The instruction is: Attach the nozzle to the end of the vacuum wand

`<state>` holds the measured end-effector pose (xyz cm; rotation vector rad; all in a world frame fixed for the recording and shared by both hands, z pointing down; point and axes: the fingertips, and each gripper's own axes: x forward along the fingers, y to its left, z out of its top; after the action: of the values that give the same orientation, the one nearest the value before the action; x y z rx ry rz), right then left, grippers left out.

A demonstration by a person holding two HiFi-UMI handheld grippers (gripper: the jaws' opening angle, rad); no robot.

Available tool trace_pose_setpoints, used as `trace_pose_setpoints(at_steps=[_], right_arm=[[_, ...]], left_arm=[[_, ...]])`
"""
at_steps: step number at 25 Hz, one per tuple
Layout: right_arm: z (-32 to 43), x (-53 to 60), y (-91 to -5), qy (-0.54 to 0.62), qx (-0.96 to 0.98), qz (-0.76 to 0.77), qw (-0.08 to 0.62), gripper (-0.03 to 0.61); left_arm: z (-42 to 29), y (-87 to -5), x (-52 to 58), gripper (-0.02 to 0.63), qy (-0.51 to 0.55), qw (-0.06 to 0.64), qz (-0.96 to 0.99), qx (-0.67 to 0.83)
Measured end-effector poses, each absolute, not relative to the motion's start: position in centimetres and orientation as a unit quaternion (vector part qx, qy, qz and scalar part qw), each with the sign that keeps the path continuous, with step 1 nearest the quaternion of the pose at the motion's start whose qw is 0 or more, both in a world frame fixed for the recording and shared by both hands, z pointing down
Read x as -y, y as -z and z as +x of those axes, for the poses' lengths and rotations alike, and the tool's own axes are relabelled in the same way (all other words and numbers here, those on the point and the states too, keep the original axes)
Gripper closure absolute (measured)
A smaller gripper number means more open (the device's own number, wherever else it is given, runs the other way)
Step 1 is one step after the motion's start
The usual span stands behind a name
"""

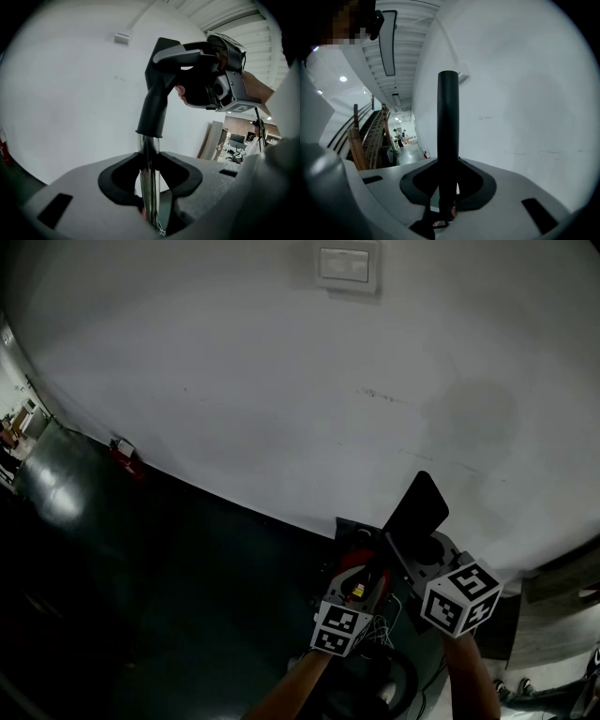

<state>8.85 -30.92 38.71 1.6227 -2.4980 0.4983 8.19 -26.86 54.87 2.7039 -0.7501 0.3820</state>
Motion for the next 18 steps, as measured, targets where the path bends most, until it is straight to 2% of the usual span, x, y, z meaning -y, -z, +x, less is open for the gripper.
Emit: trace_pose_setpoints(at_steps=[18], right_arm=[[7.9, 32.4, -39.1, -0.170, 0.839, 0.510, 0.092, 0.489]], left_arm=[[8.2, -54.8, 26.8, 0.477, -0.144, 0.138, 0.946, 0.257]])
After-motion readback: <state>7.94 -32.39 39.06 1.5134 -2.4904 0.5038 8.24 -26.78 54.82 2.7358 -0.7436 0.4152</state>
